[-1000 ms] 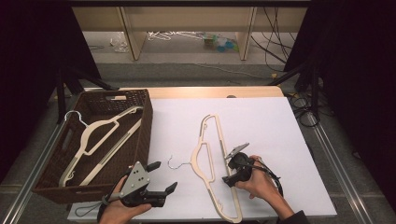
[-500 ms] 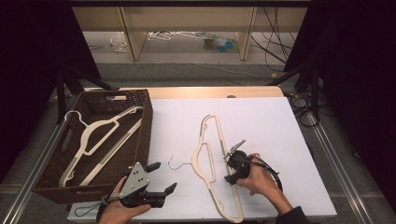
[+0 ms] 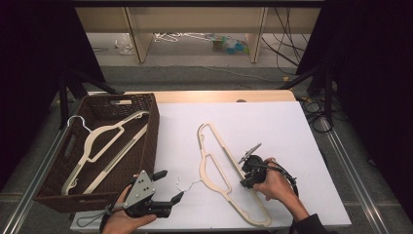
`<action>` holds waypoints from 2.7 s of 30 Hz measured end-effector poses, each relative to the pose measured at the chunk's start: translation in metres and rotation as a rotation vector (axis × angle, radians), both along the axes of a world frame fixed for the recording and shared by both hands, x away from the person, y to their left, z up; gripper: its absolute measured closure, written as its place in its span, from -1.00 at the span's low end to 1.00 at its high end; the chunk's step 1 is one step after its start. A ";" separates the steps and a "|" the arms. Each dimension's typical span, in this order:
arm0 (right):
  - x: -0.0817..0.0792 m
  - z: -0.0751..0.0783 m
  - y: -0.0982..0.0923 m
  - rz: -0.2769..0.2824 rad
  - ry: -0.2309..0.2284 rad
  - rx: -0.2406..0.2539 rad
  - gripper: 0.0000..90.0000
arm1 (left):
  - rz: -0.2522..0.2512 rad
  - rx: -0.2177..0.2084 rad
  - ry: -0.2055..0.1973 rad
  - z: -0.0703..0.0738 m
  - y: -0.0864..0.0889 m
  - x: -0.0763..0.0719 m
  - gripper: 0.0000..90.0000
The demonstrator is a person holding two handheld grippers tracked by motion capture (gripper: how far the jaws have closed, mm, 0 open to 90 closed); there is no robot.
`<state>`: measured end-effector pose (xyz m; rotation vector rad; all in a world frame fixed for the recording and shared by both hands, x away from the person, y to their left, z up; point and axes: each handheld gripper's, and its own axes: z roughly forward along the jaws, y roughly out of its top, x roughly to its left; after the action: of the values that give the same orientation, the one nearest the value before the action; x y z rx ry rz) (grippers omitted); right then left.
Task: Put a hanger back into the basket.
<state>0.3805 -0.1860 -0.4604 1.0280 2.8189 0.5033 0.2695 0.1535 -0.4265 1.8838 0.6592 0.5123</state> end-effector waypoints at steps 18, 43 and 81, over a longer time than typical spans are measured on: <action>0.001 0.012 -0.015 0.218 -0.065 -0.100 0.76 | -0.011 0.020 0.000 -0.003 -0.001 0.002 -0.53; -0.006 0.020 -0.029 0.167 -0.110 0.007 0.05 | -0.017 0.019 0.015 -0.004 -0.003 0.000 -0.53; -0.044 0.005 -0.006 0.326 0.084 -0.178 0.59 | -0.047 0.050 0.014 -0.008 -0.007 -0.001 -0.53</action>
<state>0.3366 -0.1924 -0.4556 0.5736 3.0527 0.2313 0.2683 0.1463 -0.4343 1.9472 0.6152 0.4902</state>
